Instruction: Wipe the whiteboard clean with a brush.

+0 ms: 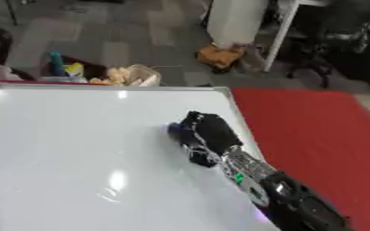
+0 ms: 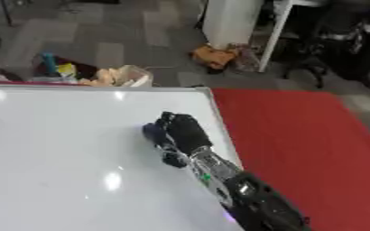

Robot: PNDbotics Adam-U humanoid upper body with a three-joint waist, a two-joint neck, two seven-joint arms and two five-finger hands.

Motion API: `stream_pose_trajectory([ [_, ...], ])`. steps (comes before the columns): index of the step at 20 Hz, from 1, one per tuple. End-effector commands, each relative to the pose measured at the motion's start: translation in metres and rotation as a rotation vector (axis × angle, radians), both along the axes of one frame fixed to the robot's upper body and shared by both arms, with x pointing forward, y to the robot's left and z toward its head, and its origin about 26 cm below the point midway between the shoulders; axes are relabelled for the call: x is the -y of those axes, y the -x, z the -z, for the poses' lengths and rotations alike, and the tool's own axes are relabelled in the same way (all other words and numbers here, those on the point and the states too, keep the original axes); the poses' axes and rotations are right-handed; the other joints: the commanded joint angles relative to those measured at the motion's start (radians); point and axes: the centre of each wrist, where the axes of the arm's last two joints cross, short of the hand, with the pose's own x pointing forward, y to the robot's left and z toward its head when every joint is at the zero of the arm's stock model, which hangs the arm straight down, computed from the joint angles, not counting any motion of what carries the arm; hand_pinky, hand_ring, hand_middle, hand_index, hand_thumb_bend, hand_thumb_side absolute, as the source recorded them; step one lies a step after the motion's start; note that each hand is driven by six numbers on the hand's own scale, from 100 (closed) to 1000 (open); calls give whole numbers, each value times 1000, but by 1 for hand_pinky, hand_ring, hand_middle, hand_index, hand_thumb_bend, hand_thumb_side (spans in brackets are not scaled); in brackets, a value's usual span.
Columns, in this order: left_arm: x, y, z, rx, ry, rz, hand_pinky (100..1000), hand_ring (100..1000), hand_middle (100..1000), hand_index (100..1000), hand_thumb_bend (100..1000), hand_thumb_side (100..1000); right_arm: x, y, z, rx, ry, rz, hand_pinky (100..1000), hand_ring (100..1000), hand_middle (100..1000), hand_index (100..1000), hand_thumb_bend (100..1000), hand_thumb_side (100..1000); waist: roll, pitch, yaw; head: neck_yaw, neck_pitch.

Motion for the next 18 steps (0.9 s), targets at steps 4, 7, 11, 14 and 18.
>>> stream_pose_trajectory([
  [4, -2, 1, -5, 20, -2, -2, 483, 531, 581, 1000, 249, 804, -45, 27, 29, -77, 49, -201, 598, 559, 655, 700, 100, 212, 10, 1, 0, -2, -13],
  [7, -2, 1, -5, 19, -2, -5, 483, 531, 580, 1000, 248, 804, -53, 36, 25, -77, 60, -246, 598, 561, 656, 701, 100, 209, 11, 1, -5, -2, -12],
  [11, -2, 1, -4, 19, -1, -8, 483, 531, 580, 1000, 248, 804, -53, 39, 25, -84, 75, -243, 597, 563, 659, 702, 100, 210, 13, 0, -7, -2, -12],
  [14, -3, 1, -4, 19, 0, -9, 483, 531, 580, 1000, 248, 803, -49, 37, 28, -92, 79, -217, 597, 564, 660, 702, 100, 207, 14, 0, -8, -2, -13],
  [18, -2, 2, -5, 21, 0, -8, 482, 531, 579, 1000, 246, 804, -39, 31, 33, -97, 82, -164, 595, 583, 663, 706, 100, 198, 17, 1, -11, -3, -15],
])
